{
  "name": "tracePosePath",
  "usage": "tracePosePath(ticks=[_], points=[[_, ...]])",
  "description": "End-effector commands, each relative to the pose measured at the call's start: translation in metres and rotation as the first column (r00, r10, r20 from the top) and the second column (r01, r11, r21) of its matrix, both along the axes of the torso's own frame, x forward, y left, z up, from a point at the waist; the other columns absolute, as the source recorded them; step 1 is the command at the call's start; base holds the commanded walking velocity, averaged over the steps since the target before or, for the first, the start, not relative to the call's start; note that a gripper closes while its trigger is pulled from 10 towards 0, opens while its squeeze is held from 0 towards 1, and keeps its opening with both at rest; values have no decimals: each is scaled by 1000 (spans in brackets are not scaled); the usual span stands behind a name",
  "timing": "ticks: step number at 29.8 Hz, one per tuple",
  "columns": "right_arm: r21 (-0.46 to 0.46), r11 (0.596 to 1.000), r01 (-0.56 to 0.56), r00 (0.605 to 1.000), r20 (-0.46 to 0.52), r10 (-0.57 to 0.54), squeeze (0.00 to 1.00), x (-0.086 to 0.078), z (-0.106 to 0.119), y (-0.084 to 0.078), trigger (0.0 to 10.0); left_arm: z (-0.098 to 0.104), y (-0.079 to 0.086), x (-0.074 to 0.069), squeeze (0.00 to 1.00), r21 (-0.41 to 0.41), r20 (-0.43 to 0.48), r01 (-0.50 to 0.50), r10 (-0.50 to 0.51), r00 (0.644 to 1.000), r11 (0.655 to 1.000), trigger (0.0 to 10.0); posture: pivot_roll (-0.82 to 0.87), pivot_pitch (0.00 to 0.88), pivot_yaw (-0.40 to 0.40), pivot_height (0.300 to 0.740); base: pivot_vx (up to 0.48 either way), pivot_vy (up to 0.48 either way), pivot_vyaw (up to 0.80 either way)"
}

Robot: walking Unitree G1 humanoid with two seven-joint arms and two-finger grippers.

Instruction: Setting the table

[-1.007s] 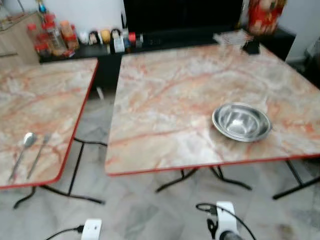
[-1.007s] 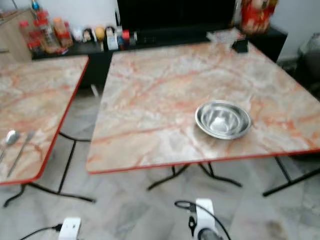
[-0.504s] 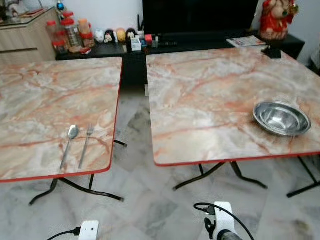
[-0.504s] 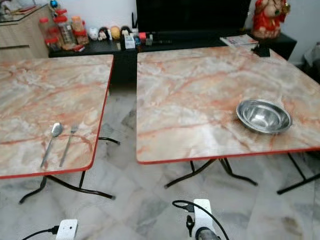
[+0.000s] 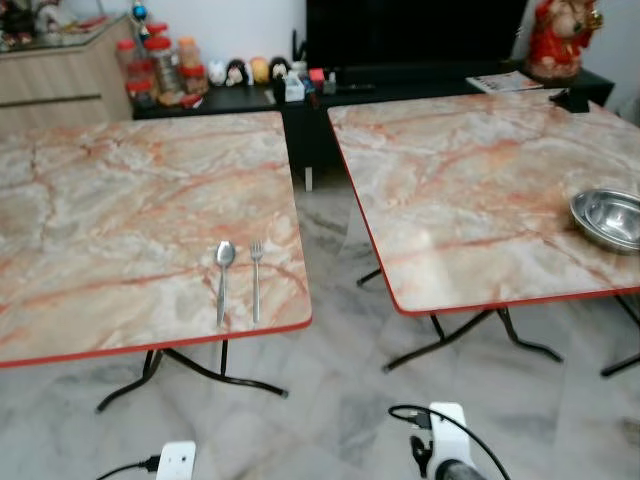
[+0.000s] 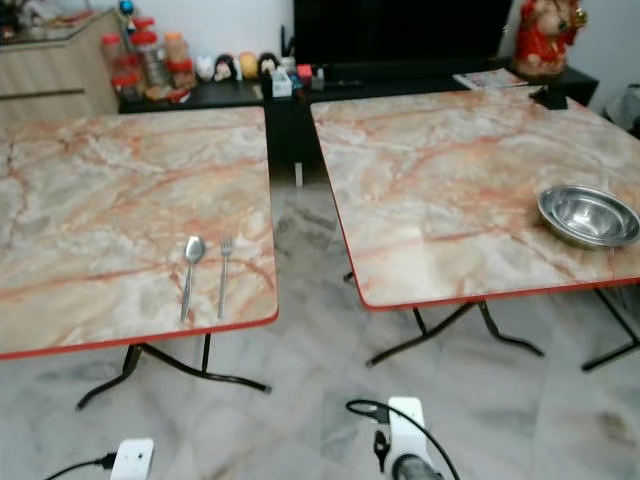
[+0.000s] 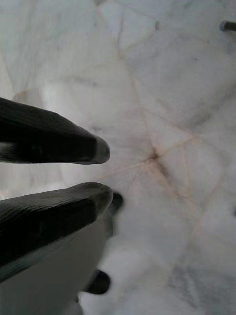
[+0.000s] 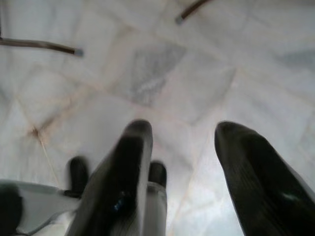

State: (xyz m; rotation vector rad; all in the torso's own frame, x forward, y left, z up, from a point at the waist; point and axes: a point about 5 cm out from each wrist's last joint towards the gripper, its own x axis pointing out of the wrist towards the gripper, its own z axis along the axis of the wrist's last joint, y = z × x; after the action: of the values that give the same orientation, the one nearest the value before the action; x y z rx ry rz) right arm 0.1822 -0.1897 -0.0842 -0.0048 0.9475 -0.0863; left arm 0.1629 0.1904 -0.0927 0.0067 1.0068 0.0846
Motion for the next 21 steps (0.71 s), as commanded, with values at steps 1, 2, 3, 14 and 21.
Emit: tracePosePath(ticks=[1, 2, 3, 14, 21], points=[[27, 1000, -2, 1000, 10, 1, 0, 3, 0, 11, 10000, 1, 10, -2, 0, 26, -5, -3, 3, 1000, 1000, 10000, -26, 0, 25, 740, 0, 476, 0], [28, 1000, -2, 1000, 8, 2, 0, 2, 0, 11, 10000, 1, 11, -2, 0, 27, -5, -3, 3, 1000, 1000, 10000, -25, 0, 26, 740, 0, 476, 0], [28, 1000, -2, 1000, 7, 2, 0, 2, 0, 12, 10000, 1, 11, -2, 0, 27, -4, -3, 3, 1000, 1000, 10000, -23, 0, 26, 740, 0, 476, 0], [36, 999, -10, 1000, 13, 10, 0, 4, 0, 15, 10000, 2, 11, 2, 0, 33, 3, 3, -3, 1000, 999, 10000, -13, 0, 29, 740, 0, 475, 0], [36, 999, -15, 1000, 26, 14, 0, 8, 2, 16, 10000, 4, 11, 5, 0, 36, 10, 5, -6, 1000, 999, 10000, -10, 0, 30, 740, 0, 226, 0]])
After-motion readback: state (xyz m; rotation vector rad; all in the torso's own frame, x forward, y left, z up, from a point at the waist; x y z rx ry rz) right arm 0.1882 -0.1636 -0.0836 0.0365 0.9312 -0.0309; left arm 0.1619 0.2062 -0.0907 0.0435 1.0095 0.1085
